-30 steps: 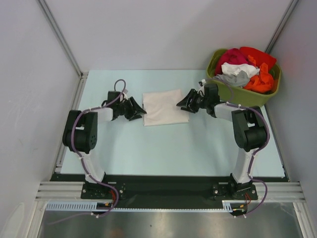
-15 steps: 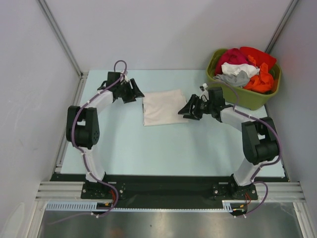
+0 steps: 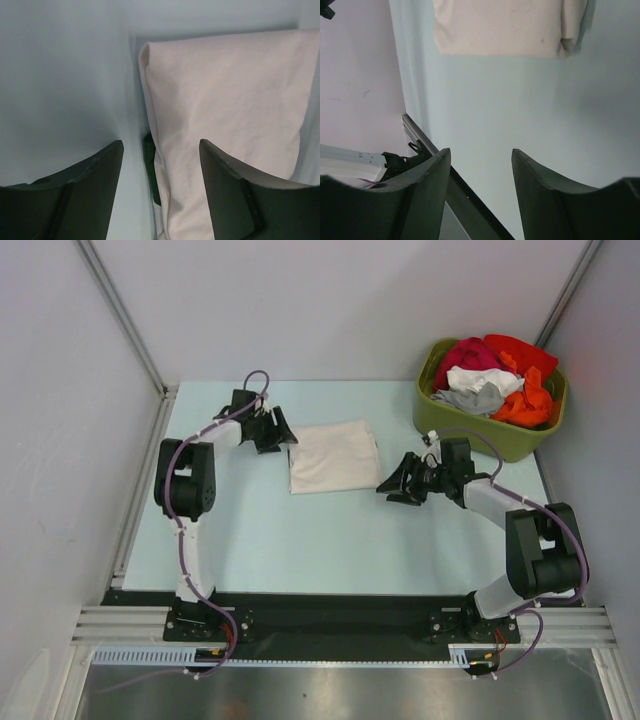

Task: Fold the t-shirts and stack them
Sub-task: Neatly place the folded tshirt to the corner

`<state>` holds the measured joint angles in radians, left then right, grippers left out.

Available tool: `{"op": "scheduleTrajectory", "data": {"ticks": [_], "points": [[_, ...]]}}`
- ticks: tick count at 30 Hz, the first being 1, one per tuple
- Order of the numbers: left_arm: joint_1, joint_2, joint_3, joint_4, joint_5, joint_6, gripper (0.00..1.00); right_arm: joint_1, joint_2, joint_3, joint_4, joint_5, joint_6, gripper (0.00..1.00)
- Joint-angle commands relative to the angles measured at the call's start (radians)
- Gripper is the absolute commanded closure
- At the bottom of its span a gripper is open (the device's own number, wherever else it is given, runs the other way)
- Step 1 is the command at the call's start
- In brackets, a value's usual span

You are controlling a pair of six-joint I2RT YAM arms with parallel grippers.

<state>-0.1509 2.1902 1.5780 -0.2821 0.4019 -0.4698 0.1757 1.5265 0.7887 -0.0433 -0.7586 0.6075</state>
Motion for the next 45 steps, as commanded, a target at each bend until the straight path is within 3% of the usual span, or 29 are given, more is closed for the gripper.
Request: {"op": "scheduleTrajectory", "data": {"ticks": [1,9,12,19,26,30,36,42,45], "points": [[-0.035,0.013,-0.062,-0.016,0.014,-0.018,0.31,-0.008,-0.037,-0.009,0.020,-0.038,-0.022,0.42],[-0.041,0.016,-0.141,0.017,0.044,-0.096,0.35,-0.016,-0.012,-0.019,0.094,-0.061,0.012,0.43],[-0.041,0.028,-0.139,0.026,0.055,-0.101,0.43,-0.018,-0.015,-0.017,0.094,-0.061,0.011,0.43],[-0.019,0.059,-0.046,-0.072,-0.012,-0.035,1.00,-0.021,-0.048,-0.013,0.050,-0.059,-0.008,0.43],[0.031,-0.001,0.057,-0.233,-0.159,0.101,1.00,-0.018,-0.104,0.014,-0.090,-0.053,-0.066,0.43],[0.060,-0.006,0.216,-0.339,-0.222,0.155,1.00,-0.019,-0.130,-0.006,-0.142,-0.050,-0.087,0.43],[0.122,0.137,0.589,-0.529,-0.385,0.243,1.00,-0.018,-0.155,-0.054,-0.176,-0.051,-0.069,0.43],[0.174,0.170,0.649,-0.447,-0.567,0.312,1.00,-0.018,-0.147,-0.049,-0.222,-0.039,-0.071,0.43],[0.182,0.222,0.752,-0.411,-0.650,0.350,1.00,-0.018,-0.141,-0.036,-0.268,-0.018,-0.086,0.43]]}}
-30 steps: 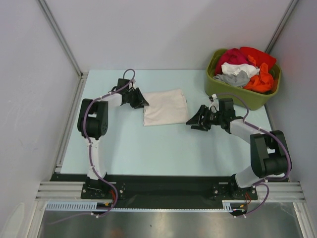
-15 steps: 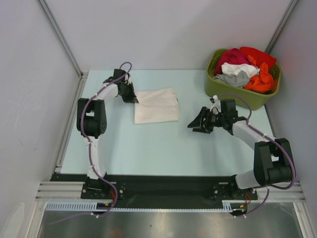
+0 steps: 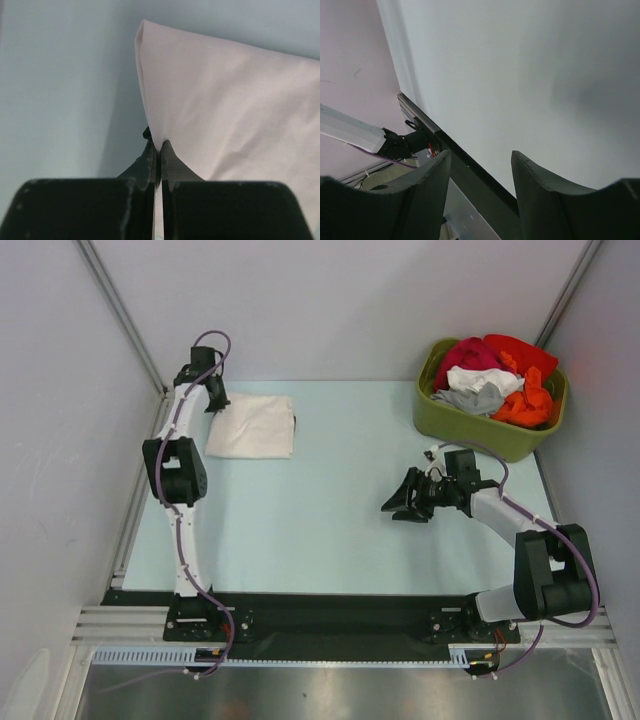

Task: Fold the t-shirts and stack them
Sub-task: Neatly place the folded tshirt to the corner

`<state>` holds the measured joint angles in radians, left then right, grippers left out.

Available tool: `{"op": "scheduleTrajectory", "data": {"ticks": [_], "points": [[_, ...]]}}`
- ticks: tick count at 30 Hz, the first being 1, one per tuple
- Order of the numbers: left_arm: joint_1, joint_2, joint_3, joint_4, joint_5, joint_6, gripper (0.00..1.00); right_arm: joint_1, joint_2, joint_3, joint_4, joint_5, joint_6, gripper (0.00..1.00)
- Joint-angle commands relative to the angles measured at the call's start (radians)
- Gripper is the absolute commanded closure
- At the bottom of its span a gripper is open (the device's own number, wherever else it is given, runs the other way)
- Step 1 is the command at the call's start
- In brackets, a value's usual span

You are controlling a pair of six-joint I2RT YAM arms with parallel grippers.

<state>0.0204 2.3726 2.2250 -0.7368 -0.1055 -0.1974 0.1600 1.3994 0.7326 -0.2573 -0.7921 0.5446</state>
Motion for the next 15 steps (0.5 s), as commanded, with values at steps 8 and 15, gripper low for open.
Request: {"op": "scheduleTrajectory", "data": {"ticks": [8,15], "points": [[0.087,0.093,0.171,0.168,-0.209,0.130,1.00,-0.002,-0.004,0.037,-0.103,0.073,0.011,0.43],[0.107,0.114,0.150,0.298,-0.218,0.196,1.00,0.004,0.052,0.114,-0.149,0.103,0.038,0.43]]}}
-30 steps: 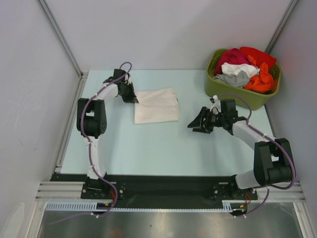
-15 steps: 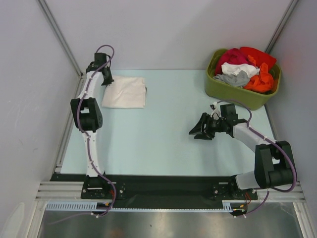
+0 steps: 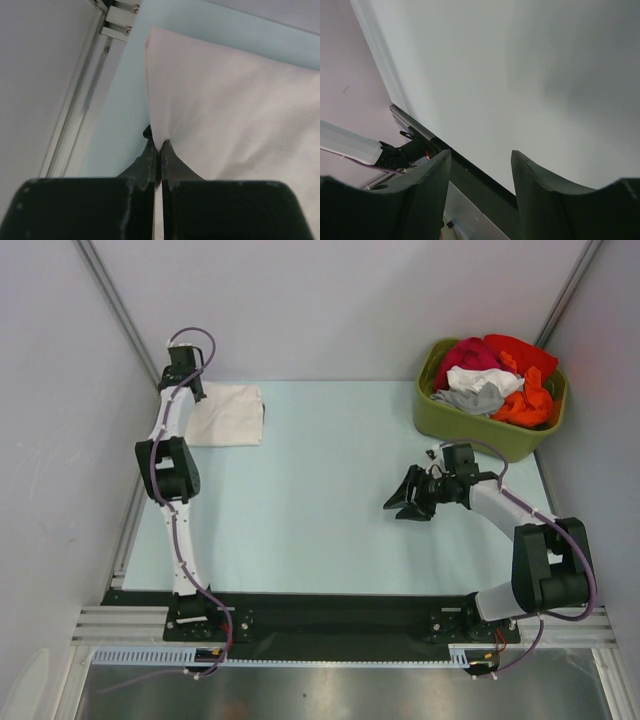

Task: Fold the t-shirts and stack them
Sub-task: Neatly place the folded tshirt to the corner

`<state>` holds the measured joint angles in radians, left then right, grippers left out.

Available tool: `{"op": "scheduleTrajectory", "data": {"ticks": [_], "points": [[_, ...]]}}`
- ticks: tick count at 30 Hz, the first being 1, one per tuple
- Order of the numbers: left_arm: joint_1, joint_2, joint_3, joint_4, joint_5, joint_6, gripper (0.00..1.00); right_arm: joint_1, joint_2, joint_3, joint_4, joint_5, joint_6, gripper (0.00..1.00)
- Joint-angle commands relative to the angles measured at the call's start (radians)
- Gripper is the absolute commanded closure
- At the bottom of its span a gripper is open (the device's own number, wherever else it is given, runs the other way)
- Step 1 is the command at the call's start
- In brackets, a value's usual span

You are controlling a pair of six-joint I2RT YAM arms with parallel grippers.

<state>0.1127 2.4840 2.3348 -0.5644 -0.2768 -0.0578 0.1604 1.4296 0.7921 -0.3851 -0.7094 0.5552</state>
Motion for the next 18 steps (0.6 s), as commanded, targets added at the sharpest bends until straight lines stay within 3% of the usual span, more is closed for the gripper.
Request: {"op": "scheduleTrajectory", "data": {"ticks": [1,18], "points": [[0.016,0.007,0.041,0.133,-0.053,0.055,1.00,0.005,0.029,0.061,-0.024,0.021,0.031,0.43],[0.036,0.059,0.049,0.281,-0.136,0.118,0.97,0.021,0.098,0.183,-0.100,0.059,0.026,0.43]]}}
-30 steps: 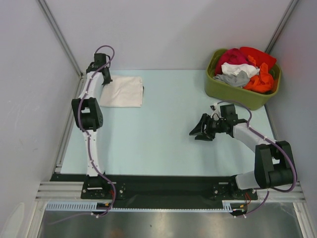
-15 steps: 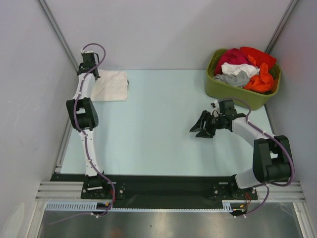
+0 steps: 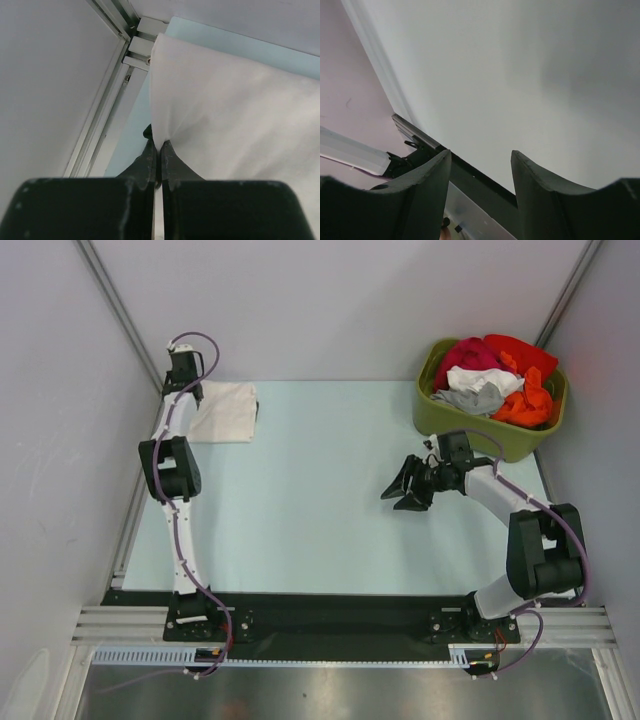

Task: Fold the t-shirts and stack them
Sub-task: Neatly place the folded tshirt to the corner, then reset both grippers

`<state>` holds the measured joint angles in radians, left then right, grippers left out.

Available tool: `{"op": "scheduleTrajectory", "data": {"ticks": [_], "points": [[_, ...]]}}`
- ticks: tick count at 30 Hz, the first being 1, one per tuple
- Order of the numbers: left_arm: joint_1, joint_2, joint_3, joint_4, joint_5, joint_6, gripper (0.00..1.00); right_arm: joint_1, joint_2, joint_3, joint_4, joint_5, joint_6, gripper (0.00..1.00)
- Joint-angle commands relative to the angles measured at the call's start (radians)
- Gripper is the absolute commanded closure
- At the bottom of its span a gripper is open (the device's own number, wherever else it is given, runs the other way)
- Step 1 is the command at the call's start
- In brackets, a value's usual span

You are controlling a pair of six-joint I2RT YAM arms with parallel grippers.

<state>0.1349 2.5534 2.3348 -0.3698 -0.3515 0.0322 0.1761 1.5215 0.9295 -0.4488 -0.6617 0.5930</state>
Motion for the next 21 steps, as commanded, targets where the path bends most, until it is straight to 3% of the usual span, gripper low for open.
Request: {"op": "scheduleTrajectory", "data": {"ticks": [1,4,5,6,9,14,17,21], "points": [[0.012,-0.010,0.047,0.089,-0.084,0.028,0.94,0.005,0.009,0.054,-0.039,0.008,-0.015,0.43],[0.015,-0.018,0.049,0.101,-0.158,0.043,0.76,0.005,0.023,0.068,-0.054,0.004,-0.033,0.43],[0.015,-0.021,0.052,0.103,-0.161,0.052,0.54,0.006,0.025,0.078,-0.062,0.002,-0.041,0.43],[0.014,-0.028,0.052,0.101,-0.168,0.052,0.43,0.006,0.028,0.081,-0.064,0.001,-0.047,0.43],[0.005,-0.080,0.040,0.082,-0.231,0.040,0.23,0.003,0.034,0.103,-0.076,-0.013,-0.070,0.43],[-0.058,-0.238,-0.052,-0.053,-0.179,-0.070,0.20,-0.001,0.011,0.121,-0.083,-0.035,-0.102,0.43],[-0.125,-0.419,-0.230,-0.109,-0.058,-0.180,0.20,0.002,-0.038,0.103,-0.071,-0.023,-0.090,0.43],[-0.244,-0.674,-0.627,-0.103,0.139,-0.369,0.19,0.002,-0.128,0.065,-0.067,0.019,-0.067,0.41]]}}
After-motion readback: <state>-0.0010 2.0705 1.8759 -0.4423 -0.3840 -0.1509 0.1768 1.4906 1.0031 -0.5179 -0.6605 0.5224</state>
